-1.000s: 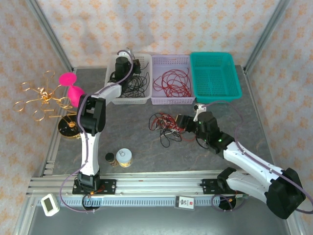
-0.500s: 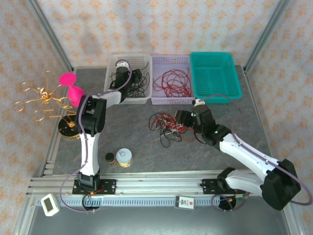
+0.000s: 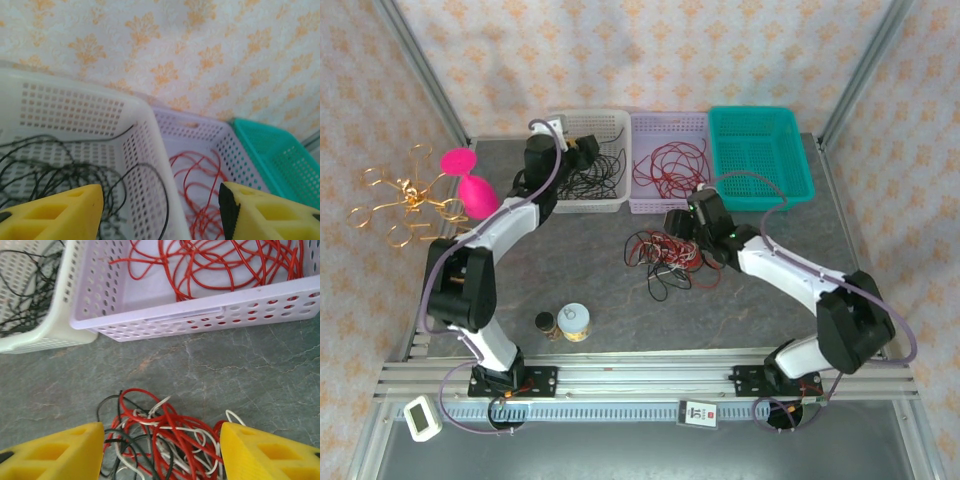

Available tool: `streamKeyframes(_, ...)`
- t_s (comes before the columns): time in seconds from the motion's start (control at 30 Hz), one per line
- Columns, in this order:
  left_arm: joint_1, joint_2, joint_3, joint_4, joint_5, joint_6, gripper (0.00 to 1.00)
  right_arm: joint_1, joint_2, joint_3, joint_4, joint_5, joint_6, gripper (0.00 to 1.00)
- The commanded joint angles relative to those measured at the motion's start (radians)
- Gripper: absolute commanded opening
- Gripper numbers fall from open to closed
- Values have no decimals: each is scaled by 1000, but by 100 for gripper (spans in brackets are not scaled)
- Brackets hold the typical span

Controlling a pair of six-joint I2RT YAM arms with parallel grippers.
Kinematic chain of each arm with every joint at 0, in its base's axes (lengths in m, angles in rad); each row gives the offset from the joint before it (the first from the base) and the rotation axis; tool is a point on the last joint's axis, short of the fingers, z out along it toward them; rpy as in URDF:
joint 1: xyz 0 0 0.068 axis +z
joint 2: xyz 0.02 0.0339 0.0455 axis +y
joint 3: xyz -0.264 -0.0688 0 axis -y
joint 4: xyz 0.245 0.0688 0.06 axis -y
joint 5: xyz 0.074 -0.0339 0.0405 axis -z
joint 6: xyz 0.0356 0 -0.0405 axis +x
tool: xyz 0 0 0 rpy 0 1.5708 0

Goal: Untangle the cables

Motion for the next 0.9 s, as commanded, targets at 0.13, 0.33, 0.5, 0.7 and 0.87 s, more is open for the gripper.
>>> streamKeyframes(0.13, -37, -235, -209, -124, 11, 65, 65, -23, 66, 60, -86, -26, -11, 57)
streamKeyframes(0.33, -138, -415, -347, -203, -12, 87, 65, -23, -19, 47, -180, -68, -212, 57)
streamKeyframes(0.5, -203, -492, -435, -220, 18, 63, 62, -14, 15, 3, -133, -130, -301, 54)
streamKeyframes(0.7, -216, -530, -494, -204, 95, 32, 60, -14, 69, -4, -31, -224, -322, 47)
streamKeyframes(0.87, -224, -547, -523, -211, 98, 32, 60, -11, 120, 10, -26, -246, -337, 46)
